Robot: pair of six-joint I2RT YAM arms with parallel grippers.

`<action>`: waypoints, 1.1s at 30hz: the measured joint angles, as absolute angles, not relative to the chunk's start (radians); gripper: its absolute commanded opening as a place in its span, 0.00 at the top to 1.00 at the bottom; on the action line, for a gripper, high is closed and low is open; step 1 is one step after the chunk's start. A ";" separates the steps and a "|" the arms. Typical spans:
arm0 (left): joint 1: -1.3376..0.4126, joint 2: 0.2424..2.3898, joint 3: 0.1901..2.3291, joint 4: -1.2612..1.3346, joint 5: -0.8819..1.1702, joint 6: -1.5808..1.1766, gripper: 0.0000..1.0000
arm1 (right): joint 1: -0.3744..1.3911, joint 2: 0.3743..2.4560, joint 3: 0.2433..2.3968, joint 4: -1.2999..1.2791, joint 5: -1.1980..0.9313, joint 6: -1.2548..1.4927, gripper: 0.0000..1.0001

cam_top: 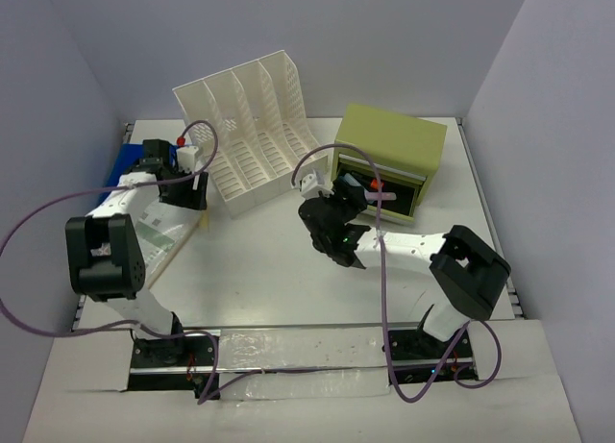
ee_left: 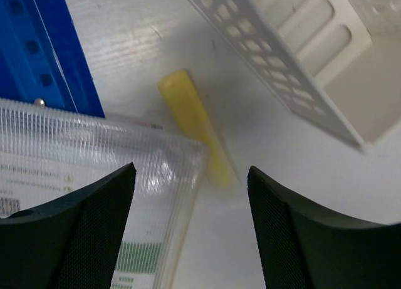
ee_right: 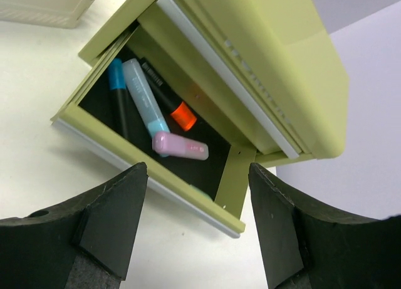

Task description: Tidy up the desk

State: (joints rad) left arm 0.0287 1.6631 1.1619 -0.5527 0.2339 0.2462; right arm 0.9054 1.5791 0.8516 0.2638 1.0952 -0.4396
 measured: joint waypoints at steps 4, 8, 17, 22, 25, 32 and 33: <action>0.027 1.763 1.215 -0.519 0.216 0.209 0.30 | 0.916 1.581 0.852 0.209 1.106 -0.376 0.28; 0.019 1.818 1.233 -0.495 0.212 0.191 0.34 | 0.917 1.586 0.851 0.173 1.113 -0.330 0.28; -0.015 1.911 1.251 -0.457 0.166 0.166 0.42 | 0.917 1.589 0.843 0.140 1.118 -0.287 0.28; -0.024 1.912 1.249 -0.450 0.153 0.160 0.58 | 0.917 1.595 0.842 0.137 1.120 -0.280 0.28; -0.032 1.912 1.243 -0.442 0.144 0.160 0.69 | 0.917 1.602 0.842 0.132 1.122 -0.277 0.28; -0.040 1.892 1.209 -0.407 0.138 0.160 0.87 | 0.918 1.607 0.842 0.124 1.126 -0.276 0.28; -0.040 1.889 1.205 -0.407 0.139 0.159 0.88 | 0.919 1.607 0.842 0.122 1.126 -0.276 0.28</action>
State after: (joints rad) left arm -0.0398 1.8889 1.2048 -0.4072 0.1388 0.1590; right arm 0.9187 1.6073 0.8425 0.1222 1.1255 -0.2761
